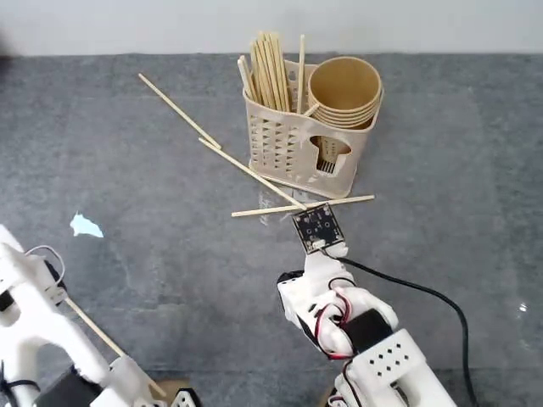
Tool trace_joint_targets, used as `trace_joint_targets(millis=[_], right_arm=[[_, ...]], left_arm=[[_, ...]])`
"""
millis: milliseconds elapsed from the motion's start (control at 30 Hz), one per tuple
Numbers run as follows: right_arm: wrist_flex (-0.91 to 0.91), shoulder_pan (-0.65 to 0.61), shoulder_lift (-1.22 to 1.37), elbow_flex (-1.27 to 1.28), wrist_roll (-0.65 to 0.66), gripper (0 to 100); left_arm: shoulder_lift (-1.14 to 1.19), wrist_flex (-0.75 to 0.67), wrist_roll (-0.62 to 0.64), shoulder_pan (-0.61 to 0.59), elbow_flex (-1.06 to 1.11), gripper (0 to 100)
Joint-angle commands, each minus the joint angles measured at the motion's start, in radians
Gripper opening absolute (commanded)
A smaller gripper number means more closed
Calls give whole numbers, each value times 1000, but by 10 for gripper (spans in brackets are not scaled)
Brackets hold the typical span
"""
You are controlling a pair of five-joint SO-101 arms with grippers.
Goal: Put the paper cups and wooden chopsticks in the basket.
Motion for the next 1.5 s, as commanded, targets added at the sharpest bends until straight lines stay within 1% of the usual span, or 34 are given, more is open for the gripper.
trace_joint_targets(millis=[0,67,167,267,367,467,533,700,900,1067,1233,1367,1467], right_arm=[[-16,8,-36,0,-35,9],[-12,8,-41,0,-60,9],[-12,8,-42,3,-60,9],[-12,12,-42,3,-61,9],[-12,12,-42,3,-61,9],[-12,12,-42,3,-61,9],[-10,12,-42,3,-61,9],[-10,12,-42,3,-61,9],[-10,10,-42,3,-63,9],[-10,10,-42,3,-63,9],[-10,8,-42,3,-63,9],[-10,8,-42,3,-63,9],[-10,8,-42,3,-63,9]], left_arm=[[-2,-11,-14,-5,1,32],[-2,-11,-14,-5,1,77],[-2,-9,-14,-6,2,127],[-2,-11,-15,-6,21,130],[-2,-11,-55,-6,42,130],[0,-20,-69,-6,64,130],[0,-66,-71,-6,91,130],[0,-238,-66,-5,197,130],[0,-342,-63,0,277,130],[0,-491,-69,2,367,130],[0,-482,-68,3,375,119],[0,-473,-68,28,377,9],[0,-465,-68,38,384,28]])
